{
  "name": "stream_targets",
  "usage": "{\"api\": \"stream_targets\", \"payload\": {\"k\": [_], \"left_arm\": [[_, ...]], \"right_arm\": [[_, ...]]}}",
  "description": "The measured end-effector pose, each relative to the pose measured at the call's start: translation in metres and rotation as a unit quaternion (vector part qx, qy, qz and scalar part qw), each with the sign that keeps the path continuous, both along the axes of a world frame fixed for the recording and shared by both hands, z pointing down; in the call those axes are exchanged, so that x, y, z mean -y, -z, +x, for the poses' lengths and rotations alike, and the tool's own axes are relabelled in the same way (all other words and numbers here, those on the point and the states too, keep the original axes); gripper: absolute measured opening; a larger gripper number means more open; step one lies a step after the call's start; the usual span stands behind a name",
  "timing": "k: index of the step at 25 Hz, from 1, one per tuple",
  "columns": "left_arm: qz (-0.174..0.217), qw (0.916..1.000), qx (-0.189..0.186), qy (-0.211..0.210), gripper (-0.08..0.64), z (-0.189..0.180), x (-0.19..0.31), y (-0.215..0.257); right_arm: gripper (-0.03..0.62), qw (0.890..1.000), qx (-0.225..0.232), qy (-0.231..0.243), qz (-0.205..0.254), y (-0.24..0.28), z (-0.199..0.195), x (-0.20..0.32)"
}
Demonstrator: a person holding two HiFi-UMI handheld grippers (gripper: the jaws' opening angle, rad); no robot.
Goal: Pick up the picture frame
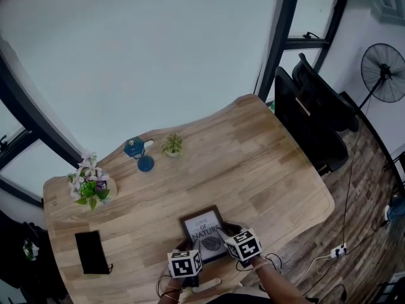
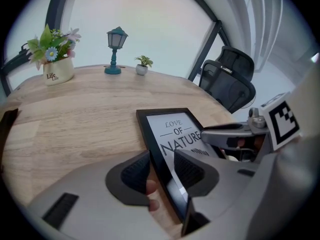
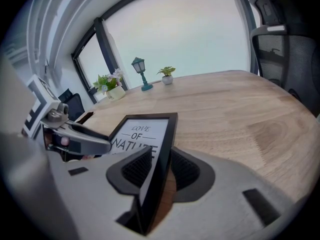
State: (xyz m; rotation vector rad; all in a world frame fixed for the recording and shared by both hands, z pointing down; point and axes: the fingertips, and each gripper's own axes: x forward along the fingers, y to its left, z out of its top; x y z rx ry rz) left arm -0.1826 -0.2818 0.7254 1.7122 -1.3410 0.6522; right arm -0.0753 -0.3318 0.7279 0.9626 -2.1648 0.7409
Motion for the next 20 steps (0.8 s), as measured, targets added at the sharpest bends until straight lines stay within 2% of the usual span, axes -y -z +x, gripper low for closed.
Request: {"api": "stream_targets", "payload": {"k": [10, 20], "left_arm": [[-0.005, 0.9999, 0.008, 0.009, 0.112, 0.002, -0.011, 0.001], [0.006, 0.9998, 0.014, 0.017, 0.091, 0.005, -0.019, 0.011]], "right_arm": [[0.095, 1.0, 0.001, -0.011, -0.01, 0.002, 0.009, -0.012], [0.08, 1.0, 0.007, -0.008, 0.002, 0.013, 0.015, -0.017]]}}
